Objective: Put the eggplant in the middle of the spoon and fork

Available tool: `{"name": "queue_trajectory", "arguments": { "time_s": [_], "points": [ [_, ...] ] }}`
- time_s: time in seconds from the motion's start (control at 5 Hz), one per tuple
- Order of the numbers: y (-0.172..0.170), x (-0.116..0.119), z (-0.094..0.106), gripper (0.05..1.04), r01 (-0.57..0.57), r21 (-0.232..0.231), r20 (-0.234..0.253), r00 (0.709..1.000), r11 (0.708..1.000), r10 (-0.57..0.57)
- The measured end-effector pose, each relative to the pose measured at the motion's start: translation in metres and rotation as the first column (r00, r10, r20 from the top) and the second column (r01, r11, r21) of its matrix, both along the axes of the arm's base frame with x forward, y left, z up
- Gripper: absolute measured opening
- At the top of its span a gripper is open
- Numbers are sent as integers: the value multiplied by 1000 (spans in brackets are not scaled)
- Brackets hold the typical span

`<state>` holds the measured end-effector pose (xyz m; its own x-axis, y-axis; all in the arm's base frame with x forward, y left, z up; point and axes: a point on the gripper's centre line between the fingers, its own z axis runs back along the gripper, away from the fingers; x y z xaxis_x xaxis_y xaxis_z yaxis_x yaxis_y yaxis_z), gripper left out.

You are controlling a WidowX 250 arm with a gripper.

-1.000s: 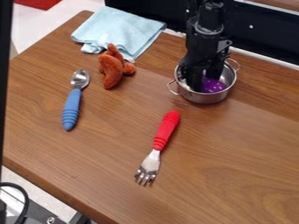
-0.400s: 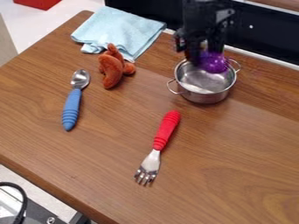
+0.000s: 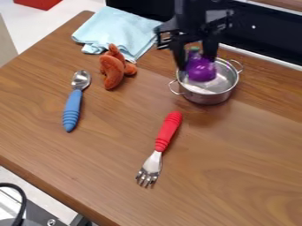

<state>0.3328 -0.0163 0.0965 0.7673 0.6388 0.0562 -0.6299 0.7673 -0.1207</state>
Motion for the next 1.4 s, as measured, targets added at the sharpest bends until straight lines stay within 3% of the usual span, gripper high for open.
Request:
{"name": "queue_trajectory", "arguments": {
  "time_s": [0.2,0.4,0.8,1.0,1.4],
  "points": [
    [18,-40,-6,585,225,25,-46,974,974,-223],
    [39,-69,-25,585,353,28,-95,932,935,-350],
    [64,-101,-62,586,546,72,-120,836,835,-536],
    [69,-116,-76,585,566,64,-107,823,822,-559],
    [72,-113,-83,636,519,52,-61,855,853,-516]
  ]
}}
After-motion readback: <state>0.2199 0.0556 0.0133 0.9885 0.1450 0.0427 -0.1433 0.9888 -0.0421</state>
